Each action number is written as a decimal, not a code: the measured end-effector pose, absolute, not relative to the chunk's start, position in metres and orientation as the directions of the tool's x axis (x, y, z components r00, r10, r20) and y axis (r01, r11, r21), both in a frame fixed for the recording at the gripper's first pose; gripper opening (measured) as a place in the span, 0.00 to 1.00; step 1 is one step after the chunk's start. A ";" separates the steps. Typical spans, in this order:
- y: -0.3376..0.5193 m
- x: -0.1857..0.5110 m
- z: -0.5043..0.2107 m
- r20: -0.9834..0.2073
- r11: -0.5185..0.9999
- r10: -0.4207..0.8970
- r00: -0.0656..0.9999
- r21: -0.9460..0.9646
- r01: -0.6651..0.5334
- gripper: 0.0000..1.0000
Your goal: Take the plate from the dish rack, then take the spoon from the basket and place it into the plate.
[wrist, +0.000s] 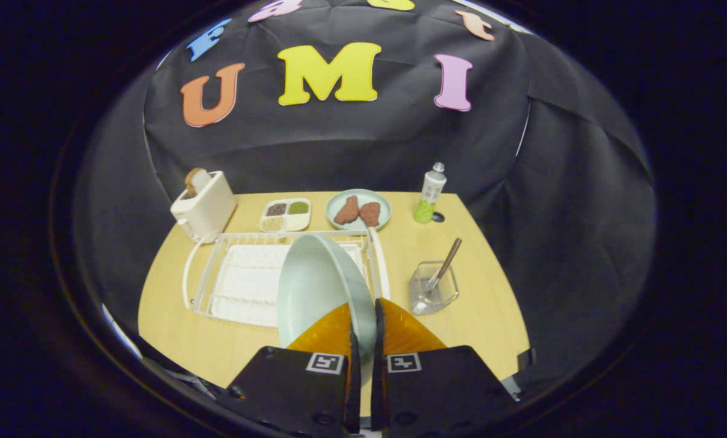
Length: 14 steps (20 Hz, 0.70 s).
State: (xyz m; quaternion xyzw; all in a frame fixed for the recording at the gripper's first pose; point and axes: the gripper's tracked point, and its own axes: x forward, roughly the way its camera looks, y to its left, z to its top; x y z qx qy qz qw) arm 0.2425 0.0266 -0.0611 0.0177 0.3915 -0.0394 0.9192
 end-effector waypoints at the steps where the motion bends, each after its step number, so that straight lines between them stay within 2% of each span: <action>1: 0.028 0.229 -0.077 -0.727 0.996 -0.012 0.687 0.049 0.069 0.12; 8: 0.039 0.172 -0.181 -0.767 0.962 0.208 0.606 0.272 0.014 0.12; 14: 0.015 0.172 -0.223 -0.774 0.955 0.161 0.613 0.278 0.100 0.13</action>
